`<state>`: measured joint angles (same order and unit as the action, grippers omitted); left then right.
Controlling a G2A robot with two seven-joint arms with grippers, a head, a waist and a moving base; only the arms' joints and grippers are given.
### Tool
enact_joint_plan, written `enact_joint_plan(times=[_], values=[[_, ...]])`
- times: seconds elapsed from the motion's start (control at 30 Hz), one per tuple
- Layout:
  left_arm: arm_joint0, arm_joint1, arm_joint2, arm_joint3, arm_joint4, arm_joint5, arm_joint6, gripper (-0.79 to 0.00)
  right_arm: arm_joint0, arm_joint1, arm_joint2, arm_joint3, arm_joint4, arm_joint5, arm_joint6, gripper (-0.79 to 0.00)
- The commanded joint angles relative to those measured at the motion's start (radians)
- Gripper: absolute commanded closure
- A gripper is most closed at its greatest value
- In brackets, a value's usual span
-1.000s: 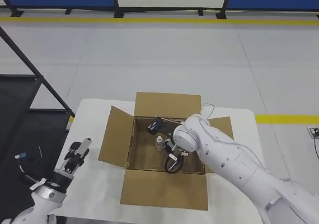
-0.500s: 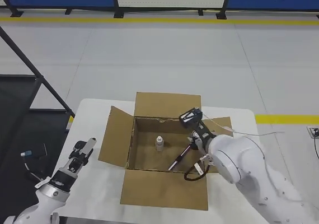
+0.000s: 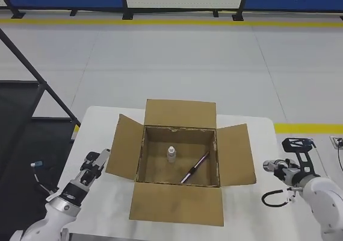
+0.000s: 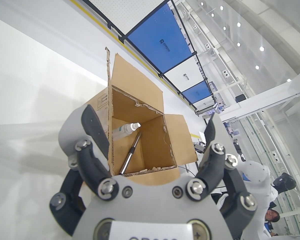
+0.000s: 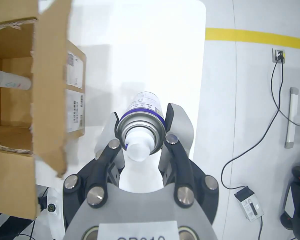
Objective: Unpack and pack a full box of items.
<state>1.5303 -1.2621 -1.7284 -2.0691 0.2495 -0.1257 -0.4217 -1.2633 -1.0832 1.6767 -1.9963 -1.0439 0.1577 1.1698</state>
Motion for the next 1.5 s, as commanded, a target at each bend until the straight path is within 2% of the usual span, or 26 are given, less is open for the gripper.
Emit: enact_joint_plan(times=[0.0,0.27,0.67,0.7,0.77,0.8,0.83,0.87,0.9,0.97,1.0,1.23,1.33,1.47], values=[[0.0,0.001,0.009,-0.002,0.011,0.005,0.003,-0.785,0.014,0.0,-0.004,0.07,0.013,-0.028,-0.026,0.0],[0.009,0.002,0.036,-0.015,0.054,0.029,0.04,-0.785,0.152,-0.003,-0.098,0.32,-0.02,-0.066,-0.071,0.0],[0.031,0.002,0.064,-0.032,0.067,0.042,0.086,-0.785,0.307,-0.007,-0.182,0.554,0.004,-0.146,-0.063,0.0],[0.031,0.003,0.065,-0.032,0.067,0.043,0.088,-0.785,0.314,-0.008,-0.185,0.568,0.008,-0.152,-0.065,-0.046],[0.032,0.003,0.069,-0.032,0.069,0.044,0.091,-0.785,0.327,-0.008,-0.193,0.594,0.012,-0.16,-0.064,-0.243],[0.032,0.003,0.07,-0.032,0.069,0.044,0.093,-0.785,0.333,-0.008,-0.195,0.605,0.013,-0.163,-0.065,-0.268],[0.033,0.003,0.071,-0.032,0.071,0.046,0.096,-0.785,0.338,-0.008,-0.198,0.614,0.018,-0.169,-0.065,-0.354],[0.033,0.003,0.072,-0.032,0.071,0.047,0.099,-0.785,0.342,-0.008,-0.201,0.623,0.02,-0.173,-0.064,-0.403],[0.033,0.003,0.072,-0.033,0.07,0.048,0.102,-0.785,0.346,-0.008,-0.204,0.629,0.021,-0.175,-0.064,-0.613],[0.032,0.004,0.07,-0.034,0.069,0.051,0.108,-0.785,0.353,-0.007,-0.208,0.638,0.022,-0.179,-0.061,-0.76],[0.03,0.004,0.068,-0.036,0.066,0.052,0.111,-0.785,0.355,-0.007,-0.209,0.641,0.023,-0.179,-0.061,-0.785],[0.015,0.007,0.027,-0.036,0.042,0.063,0.125,-0.785,0.334,0.001,-0.172,0.567,0.015,-0.129,-0.061,-0.785],[0.009,0.008,-0.002,-0.032,0.02,0.066,0.131,-0.785,0.282,0.01,-0.117,0.425,-0.01,-0.074,-0.045,-0.785],[0.006,0.011,-0.042,-0.022,-0.011,0.062,0.14,-0.785,0.192,0.019,-0.081,0.109,-0.14,0.026,0.039,-0.785]])
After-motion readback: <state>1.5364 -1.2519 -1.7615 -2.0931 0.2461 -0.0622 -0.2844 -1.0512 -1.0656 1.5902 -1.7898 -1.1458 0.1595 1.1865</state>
